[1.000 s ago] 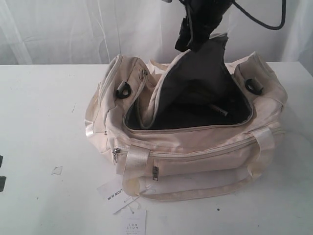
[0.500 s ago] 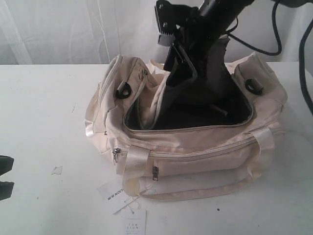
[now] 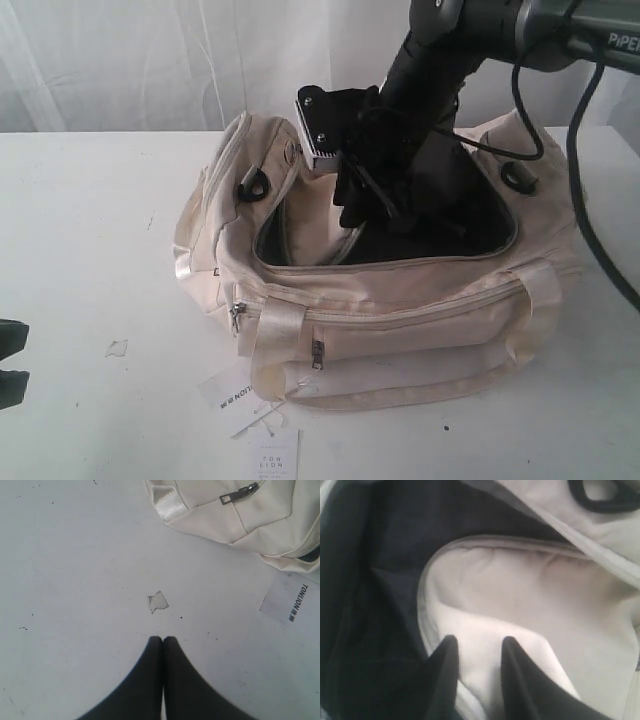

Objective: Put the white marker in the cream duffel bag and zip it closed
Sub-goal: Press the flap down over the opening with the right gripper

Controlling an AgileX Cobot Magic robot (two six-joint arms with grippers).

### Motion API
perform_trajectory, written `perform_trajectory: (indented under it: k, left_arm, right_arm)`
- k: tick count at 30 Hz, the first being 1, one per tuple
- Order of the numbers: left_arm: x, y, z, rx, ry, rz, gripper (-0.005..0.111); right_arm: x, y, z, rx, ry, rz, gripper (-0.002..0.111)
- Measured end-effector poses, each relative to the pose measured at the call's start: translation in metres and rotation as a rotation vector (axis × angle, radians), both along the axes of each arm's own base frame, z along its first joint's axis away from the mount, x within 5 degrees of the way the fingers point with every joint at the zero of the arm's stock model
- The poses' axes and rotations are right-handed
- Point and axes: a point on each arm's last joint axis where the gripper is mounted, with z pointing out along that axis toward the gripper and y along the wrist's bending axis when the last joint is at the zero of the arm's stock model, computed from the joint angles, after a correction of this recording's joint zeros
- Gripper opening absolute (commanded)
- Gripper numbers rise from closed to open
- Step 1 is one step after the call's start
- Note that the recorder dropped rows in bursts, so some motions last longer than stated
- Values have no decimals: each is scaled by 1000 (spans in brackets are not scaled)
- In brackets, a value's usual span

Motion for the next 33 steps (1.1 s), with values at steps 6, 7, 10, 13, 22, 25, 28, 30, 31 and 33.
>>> perform_trajectory:
  k: [6,7,10,13,22,25,28,30,31,33]
  left_arm:
    - [0,0,0,0,1,-1,0]
    - [0,0,0,0,1,-1,0]
    - [0,0,0,0,1,-1,0]
    - [0,0,0,0,1,-1,0]
    - [0,0,0,-3,1,3,0]
    - [0,0,0,-3,1,3,0]
    - [0,0,0,-3,1,3,0]
    - [0,0,0,-3,-1,3,0]
    - [0,0,0,-3,-1,3,0]
    - [0,0,0,-3,-1,3,0]
  right_arm:
    - [-2,4,5,-13,-23,-65,0]
    - [-1,2,6,-21,-23,-87,0]
    - [-4,-2,13,-38,-27,-124,0]
    - [-9,-5,27,-33,-48,-135,0]
    - [-23,-26,70,-84,-145,-316,0]
    - [-30,-28,80,-61,-130,-353,0]
    - [-38,-25,86,-7,-70,-361,0]
    - [-43,-21,89,51,-21,-376,0]
    - [-45,-19,90,81,4,-387,0]
    - [-47,-15,91,134,62,-427,0]
